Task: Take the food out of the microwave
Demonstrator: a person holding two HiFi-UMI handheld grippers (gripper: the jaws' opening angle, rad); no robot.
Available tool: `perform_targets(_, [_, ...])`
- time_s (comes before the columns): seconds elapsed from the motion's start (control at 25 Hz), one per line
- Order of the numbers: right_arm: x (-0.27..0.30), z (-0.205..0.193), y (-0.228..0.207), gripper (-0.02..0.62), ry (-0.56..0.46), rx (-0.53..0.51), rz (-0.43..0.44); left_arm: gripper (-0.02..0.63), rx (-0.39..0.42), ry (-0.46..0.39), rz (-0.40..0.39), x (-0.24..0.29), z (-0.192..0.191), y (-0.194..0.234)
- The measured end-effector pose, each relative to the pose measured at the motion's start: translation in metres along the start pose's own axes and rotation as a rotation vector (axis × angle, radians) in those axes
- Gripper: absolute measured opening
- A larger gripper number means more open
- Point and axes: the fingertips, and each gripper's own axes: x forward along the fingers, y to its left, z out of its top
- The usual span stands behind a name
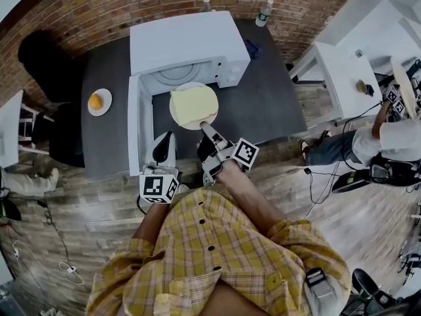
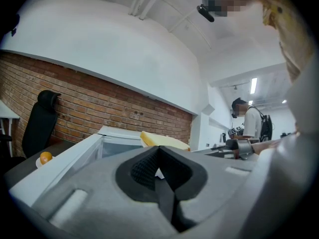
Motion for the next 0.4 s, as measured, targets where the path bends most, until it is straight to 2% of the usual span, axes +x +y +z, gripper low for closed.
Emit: perform_targets(0.4, [-0.0022, -0.0034, 0.0002, 0.016, 0.002, -0.003, 0.009, 0.000, 0.012, -0.005, -0.002, -0.0023, 0.0015, -0.0007])
